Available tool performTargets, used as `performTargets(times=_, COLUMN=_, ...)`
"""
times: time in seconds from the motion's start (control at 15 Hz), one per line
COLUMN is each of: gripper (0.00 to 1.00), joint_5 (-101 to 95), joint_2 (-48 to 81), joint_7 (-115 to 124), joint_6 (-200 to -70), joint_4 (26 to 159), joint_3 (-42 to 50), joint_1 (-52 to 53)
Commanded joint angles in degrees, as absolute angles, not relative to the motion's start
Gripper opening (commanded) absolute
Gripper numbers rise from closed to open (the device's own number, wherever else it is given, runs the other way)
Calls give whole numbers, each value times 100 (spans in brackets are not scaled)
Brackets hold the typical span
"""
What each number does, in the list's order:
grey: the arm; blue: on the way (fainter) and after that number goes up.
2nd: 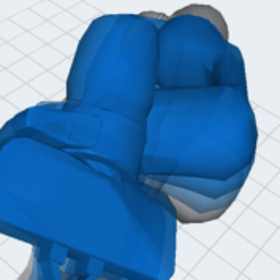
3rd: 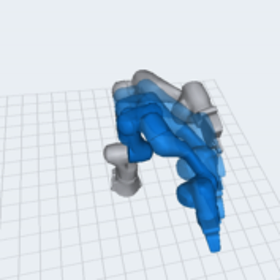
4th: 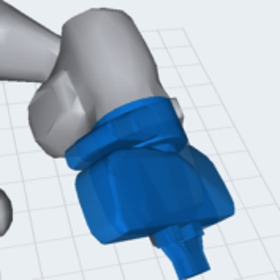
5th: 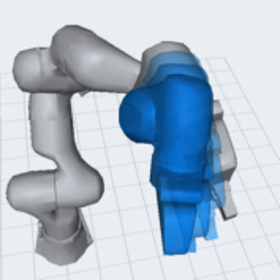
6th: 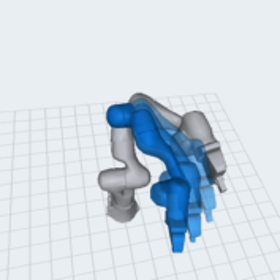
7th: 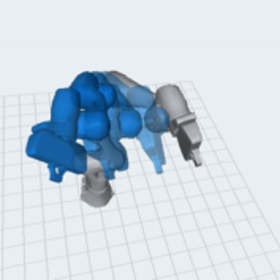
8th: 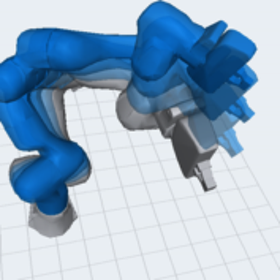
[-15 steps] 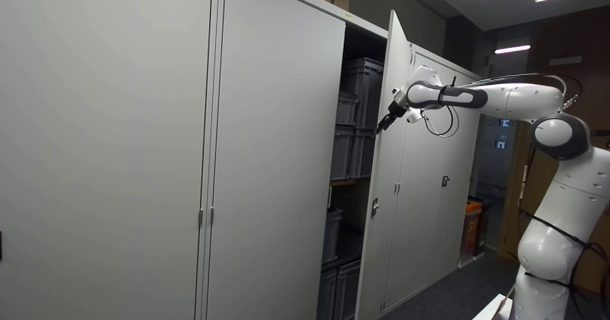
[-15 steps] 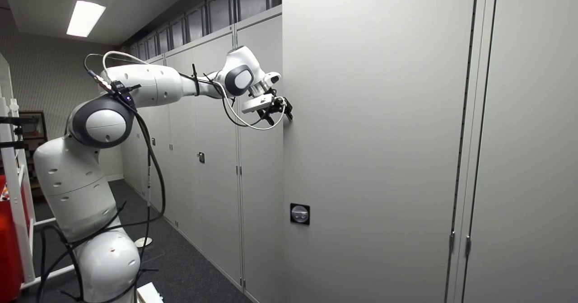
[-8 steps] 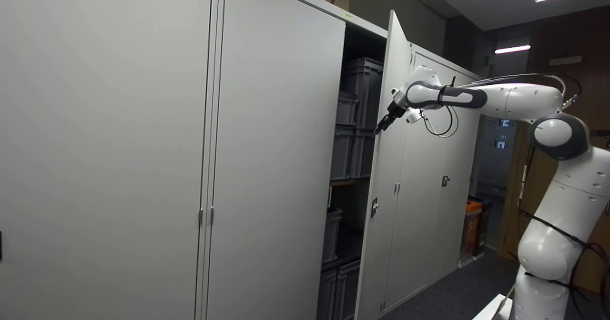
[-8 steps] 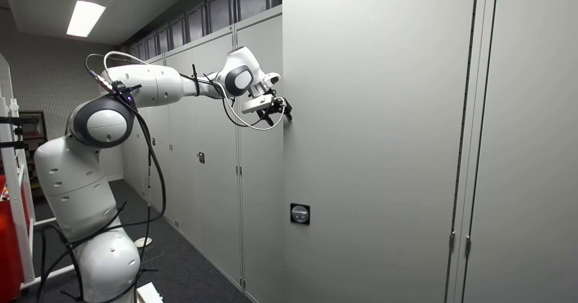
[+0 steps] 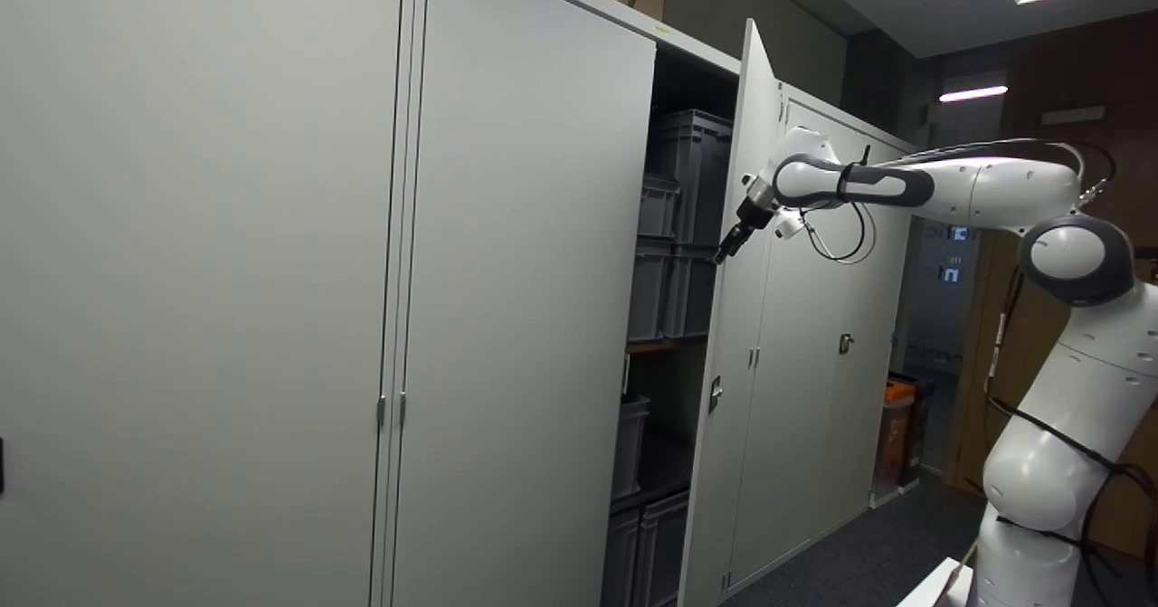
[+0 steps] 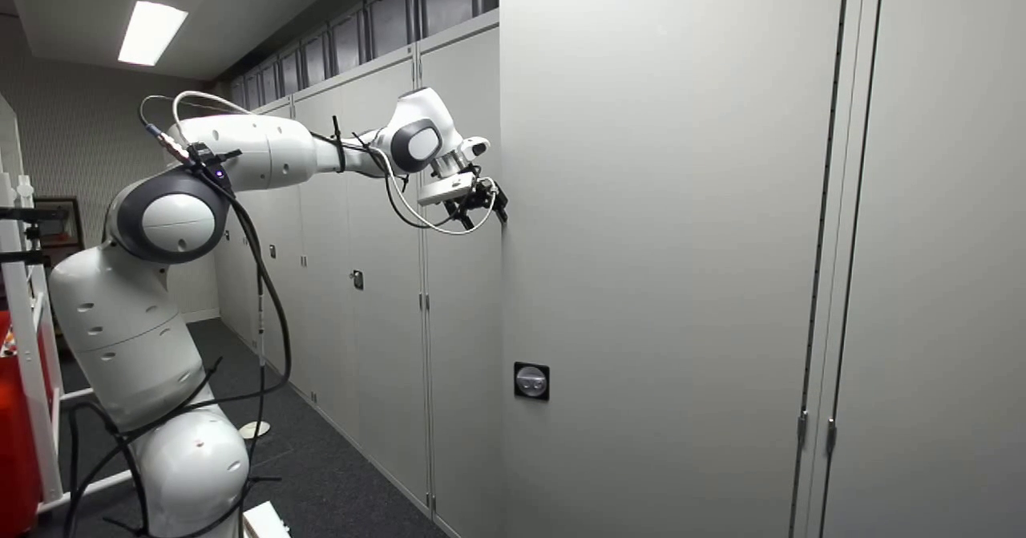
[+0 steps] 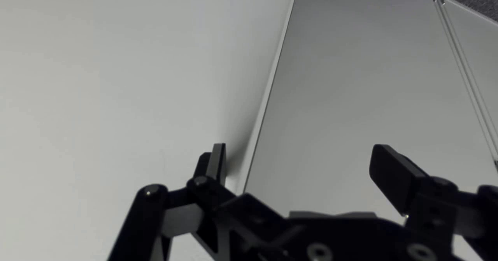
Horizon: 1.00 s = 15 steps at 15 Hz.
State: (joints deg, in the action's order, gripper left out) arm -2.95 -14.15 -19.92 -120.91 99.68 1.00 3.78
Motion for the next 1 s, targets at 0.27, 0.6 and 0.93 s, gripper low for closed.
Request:
performTargets(times=0.27, gripper=100, joint_5=-432, joint_2=-2276, joint_7=-1835, joint_6=-11675, joint_4=10815, joint_3=-118, joint_1=390)
performTargets(times=0.6, gripper=100, joint_5=-560, joint_2=-2779, joint_7=-1439, joint_6=-11340, joint_4=11200, joint_3=-205, joint_1=326)
performTargets(times=0.93, gripper=100, joint_5=-703, joint_2=-3201, joint_7=-907, joint_6=-11095, joint_4=11463, joint_3=-178, joint_1=217)
